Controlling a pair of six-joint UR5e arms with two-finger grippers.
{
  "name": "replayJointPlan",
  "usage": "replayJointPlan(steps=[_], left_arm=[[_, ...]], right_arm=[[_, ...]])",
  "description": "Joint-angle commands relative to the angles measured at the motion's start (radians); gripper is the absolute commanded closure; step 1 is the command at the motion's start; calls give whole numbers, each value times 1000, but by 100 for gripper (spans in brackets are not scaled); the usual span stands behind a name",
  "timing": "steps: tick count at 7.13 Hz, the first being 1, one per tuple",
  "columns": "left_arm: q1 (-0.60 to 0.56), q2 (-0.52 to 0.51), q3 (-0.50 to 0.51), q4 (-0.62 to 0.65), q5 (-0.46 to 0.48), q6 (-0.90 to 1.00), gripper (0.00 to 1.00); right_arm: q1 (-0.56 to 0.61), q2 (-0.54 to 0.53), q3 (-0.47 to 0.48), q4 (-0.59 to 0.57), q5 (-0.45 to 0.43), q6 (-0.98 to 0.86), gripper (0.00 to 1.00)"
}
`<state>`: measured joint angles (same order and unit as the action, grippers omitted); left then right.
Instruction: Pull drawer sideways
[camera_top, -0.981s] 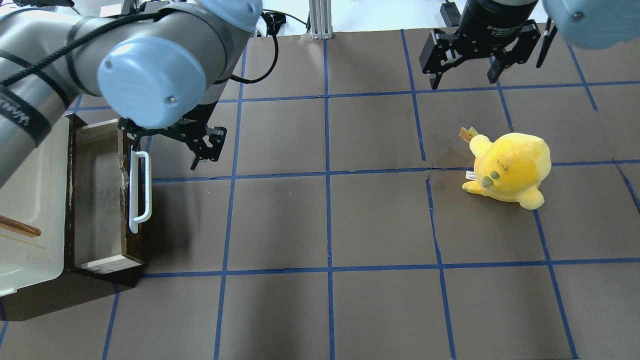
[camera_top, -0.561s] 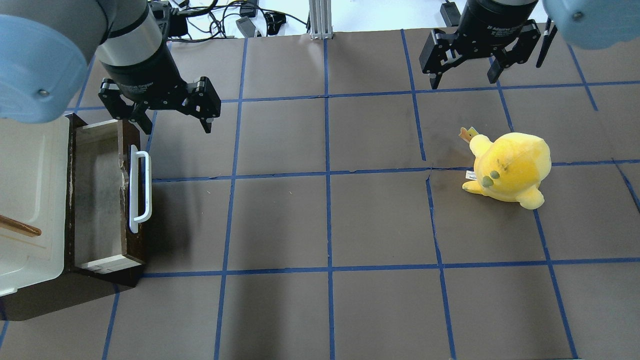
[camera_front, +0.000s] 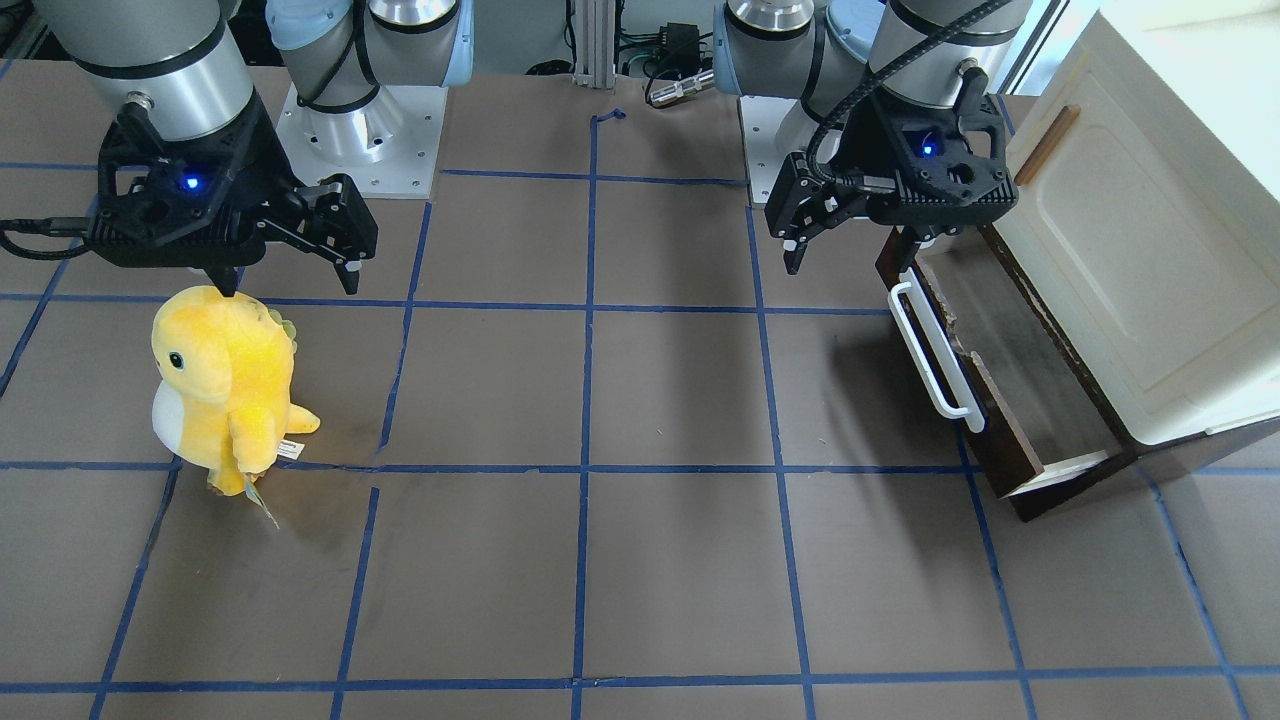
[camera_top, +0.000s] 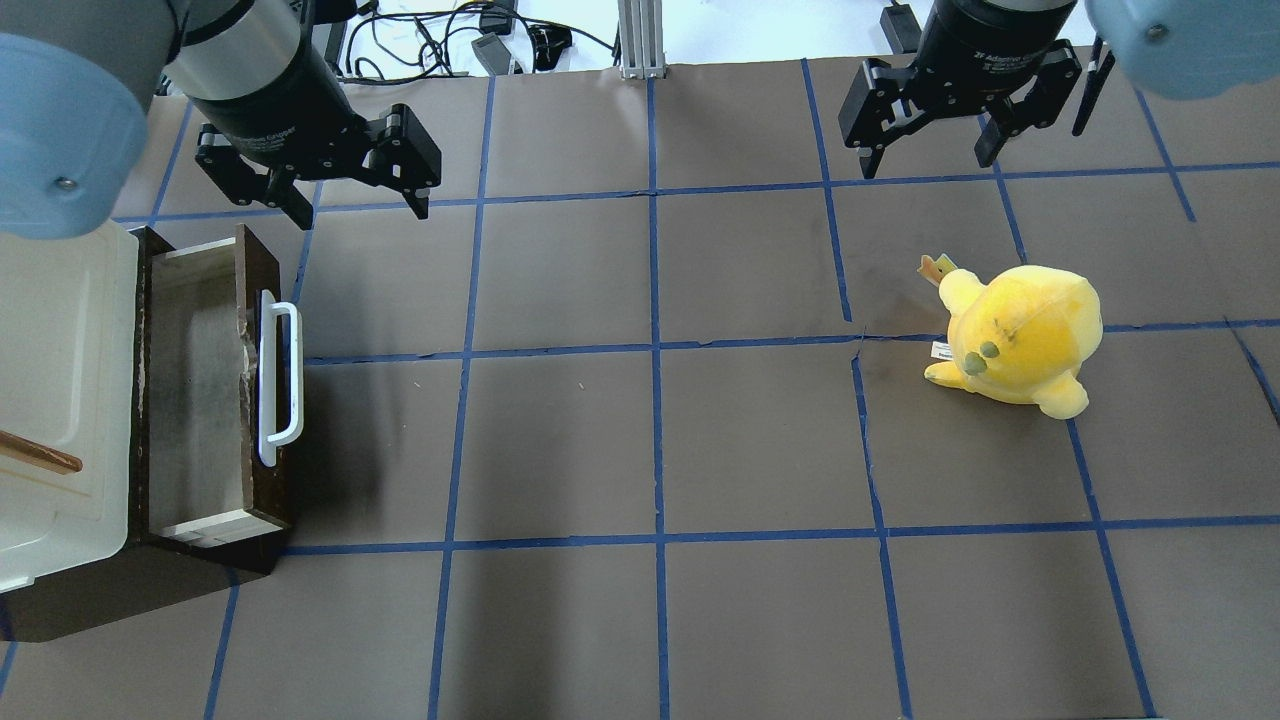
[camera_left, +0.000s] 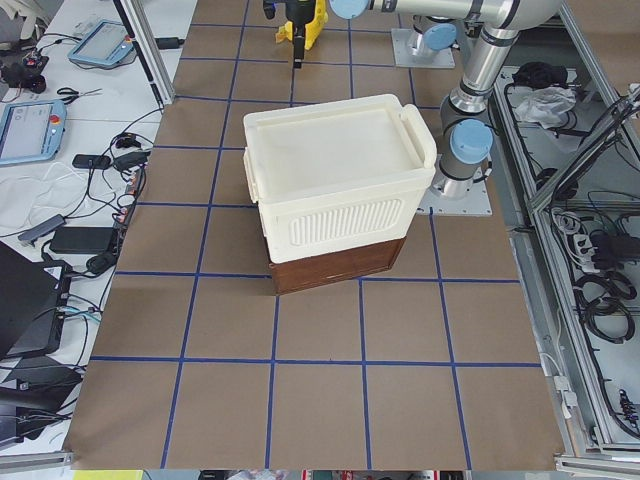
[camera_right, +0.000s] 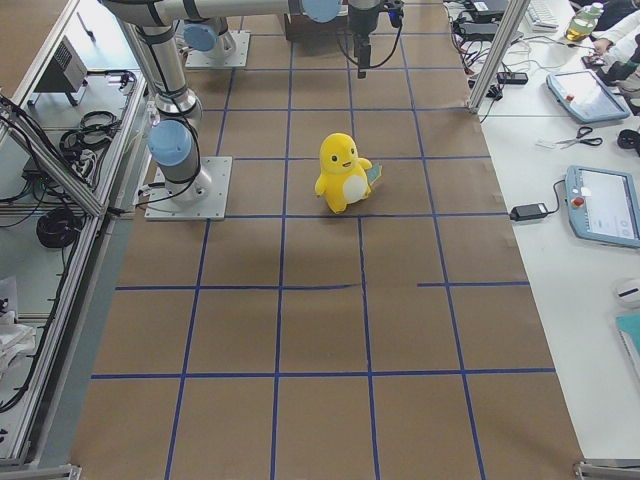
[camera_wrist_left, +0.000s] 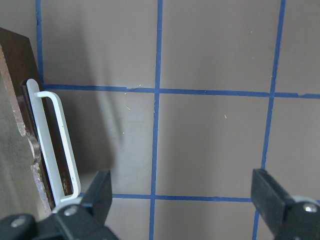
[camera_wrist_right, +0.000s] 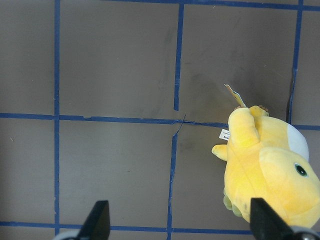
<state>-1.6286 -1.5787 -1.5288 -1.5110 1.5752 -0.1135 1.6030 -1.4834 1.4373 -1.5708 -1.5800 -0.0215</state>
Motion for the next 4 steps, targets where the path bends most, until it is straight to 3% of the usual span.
replayJointPlan(steps=[1,4], left_arm=[[1,2,1,0,5,8,0],[1,6,-7,-5,8,11,0]], right_arm=[[0,0,0,0,0,0,0],[0,0,0,0,0,0,0]])
